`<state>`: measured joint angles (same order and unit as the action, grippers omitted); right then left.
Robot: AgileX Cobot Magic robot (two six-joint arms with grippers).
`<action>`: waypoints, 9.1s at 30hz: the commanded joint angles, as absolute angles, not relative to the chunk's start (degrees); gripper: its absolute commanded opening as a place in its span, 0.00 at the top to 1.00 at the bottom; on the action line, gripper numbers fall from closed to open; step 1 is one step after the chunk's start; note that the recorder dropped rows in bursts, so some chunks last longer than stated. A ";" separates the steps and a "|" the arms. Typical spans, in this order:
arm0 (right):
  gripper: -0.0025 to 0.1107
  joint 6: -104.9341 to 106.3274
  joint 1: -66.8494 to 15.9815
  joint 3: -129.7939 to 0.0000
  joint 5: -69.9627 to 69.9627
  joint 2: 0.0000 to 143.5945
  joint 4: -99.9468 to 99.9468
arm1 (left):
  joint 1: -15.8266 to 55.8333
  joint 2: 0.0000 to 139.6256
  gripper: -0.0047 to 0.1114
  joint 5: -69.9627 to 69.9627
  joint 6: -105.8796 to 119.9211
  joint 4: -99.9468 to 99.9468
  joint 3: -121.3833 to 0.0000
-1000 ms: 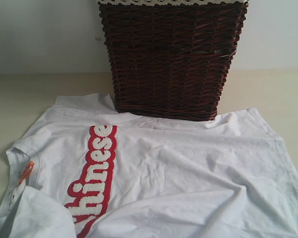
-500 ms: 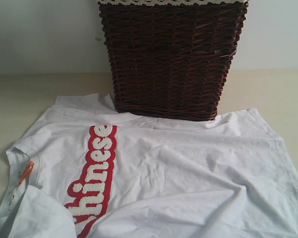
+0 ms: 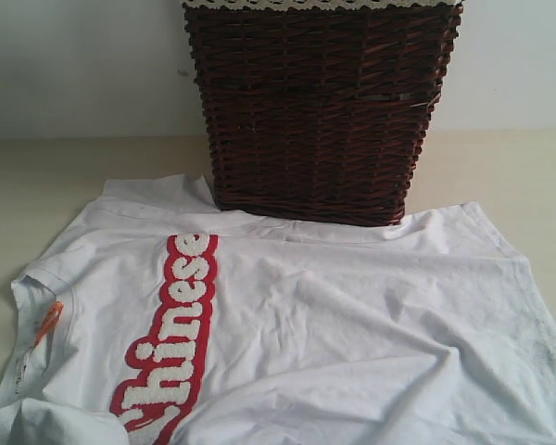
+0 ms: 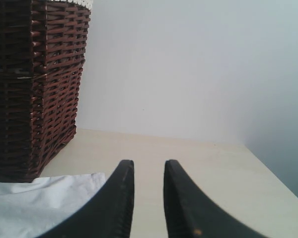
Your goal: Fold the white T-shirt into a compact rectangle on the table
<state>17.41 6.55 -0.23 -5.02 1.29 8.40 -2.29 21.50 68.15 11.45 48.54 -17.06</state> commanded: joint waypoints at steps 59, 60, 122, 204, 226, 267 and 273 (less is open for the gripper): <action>0.77 17.73 6.35 0.00 -4.62 1.29 8.59 | 1.80 125.32 0.96 29.45 90.57 73.33 -67.11; 0.77 17.73 6.35 0.00 -4.62 1.29 8.59 | 1.80 125.77 0.96 29.33 89.30 72.02 -67.97; 0.77 17.73 6.35 0.00 -4.62 1.29 8.59 | -2.71 94.76 0.96 40.35 96.80 15.66 -21.51; 0.77 17.73 6.35 0.00 -4.62 1.29 8.59 | -2.83 84.64 0.96 38.10 98.35 16.25 -34.20; 0.77 17.73 6.35 0.00 -4.62 1.29 8.59 | -2.83 93.59 0.06 16.86 107.57 13.51 -36.73; 0.77 17.83 6.35 0.00 -4.62 1.29 8.59 | -2.83 111.82 0.07 45.03 104.33 4.63 -59.27; 0.77 17.83 6.35 0.00 -4.62 1.29 8.59 | -2.83 111.82 0.07 45.03 104.56 4.63 -59.27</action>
